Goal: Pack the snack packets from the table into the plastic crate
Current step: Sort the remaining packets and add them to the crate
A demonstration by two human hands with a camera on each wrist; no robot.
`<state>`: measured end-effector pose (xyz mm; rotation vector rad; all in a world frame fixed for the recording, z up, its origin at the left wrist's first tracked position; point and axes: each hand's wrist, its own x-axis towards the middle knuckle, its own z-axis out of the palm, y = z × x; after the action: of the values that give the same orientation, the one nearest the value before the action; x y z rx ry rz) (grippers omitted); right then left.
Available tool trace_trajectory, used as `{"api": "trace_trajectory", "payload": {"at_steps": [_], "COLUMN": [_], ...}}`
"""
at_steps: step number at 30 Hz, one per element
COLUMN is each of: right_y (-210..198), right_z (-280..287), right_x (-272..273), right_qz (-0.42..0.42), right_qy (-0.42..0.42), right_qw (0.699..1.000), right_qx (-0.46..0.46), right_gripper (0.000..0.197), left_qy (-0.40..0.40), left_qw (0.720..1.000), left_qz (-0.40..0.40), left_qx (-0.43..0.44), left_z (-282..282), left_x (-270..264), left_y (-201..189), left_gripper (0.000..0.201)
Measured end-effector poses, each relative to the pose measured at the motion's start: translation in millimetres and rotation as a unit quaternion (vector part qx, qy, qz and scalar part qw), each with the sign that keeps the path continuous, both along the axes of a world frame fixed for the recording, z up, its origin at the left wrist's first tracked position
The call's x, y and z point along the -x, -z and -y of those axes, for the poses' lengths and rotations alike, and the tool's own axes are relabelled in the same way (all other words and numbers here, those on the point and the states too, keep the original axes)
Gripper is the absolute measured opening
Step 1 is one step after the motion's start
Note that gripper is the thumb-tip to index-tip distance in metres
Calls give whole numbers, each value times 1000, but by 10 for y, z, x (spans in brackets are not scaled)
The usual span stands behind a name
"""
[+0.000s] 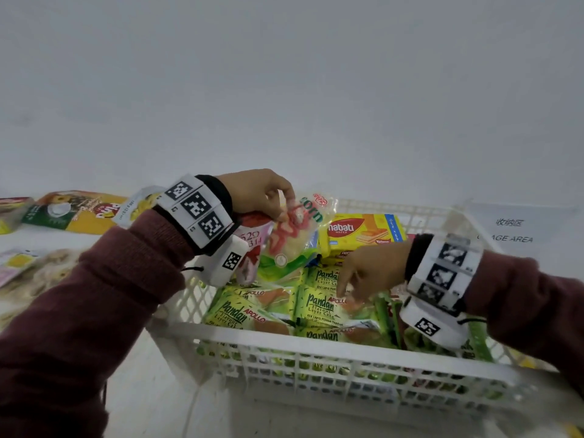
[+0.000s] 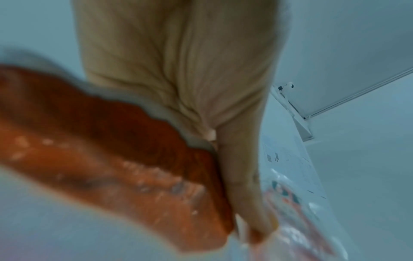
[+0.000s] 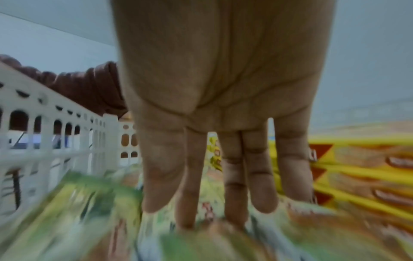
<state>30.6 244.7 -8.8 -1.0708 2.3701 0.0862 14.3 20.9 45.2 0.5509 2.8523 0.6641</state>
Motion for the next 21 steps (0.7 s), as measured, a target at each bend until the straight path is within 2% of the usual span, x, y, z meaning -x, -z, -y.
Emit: {"api": "trace_trajectory", "payload": {"at_steps": [2,3,5,6,9,12,13,15,17,21], "right_y": [-302,-450,-652,-718,-764,-792,-817,-862,-889,-764], "right_z": [-98,-171,-292,-348,-470,-633,-714,-875,-1025,-1101], "right_x": [50,79,123,112,42,-15,-10,39,143,442], "right_qz": [-50,-46,15,36,69,-16,-63,-158,-204,-221], "right_qy": [84,142,235,255,255,286,305,329,350,374], "right_qw": [991,975,920,895,860,833,821,818,840,890], "right_qx": [94,164,315,366,436,474,478,445,361,141], "right_gripper": [31,34,40,40,27,24,26,27,25,31], "left_qy": [10,18,34,43,62,67,69,60,47,48], "left_qw": [999,998,996,994,991,986,983,977,972,972], "left_qz": [-26,-36,-55,-63,-84,-75,-77,-88,-86,-47], "left_qx": [-24,-39,-69,-81,-87,-130,-150,-186,-212,-223], "left_z": [-39,-71,-161,-234,-450,-639,-704,-810,-916,-1129], "left_x": [-12,-16,-22,-15,38,94,109,130,149,133], "left_y": [-64,-103,-178,-211,-252,-208,-183,-126,-88,-24], "left_gripper": [15,15,16,16,17,23,25,29,26,19]}}
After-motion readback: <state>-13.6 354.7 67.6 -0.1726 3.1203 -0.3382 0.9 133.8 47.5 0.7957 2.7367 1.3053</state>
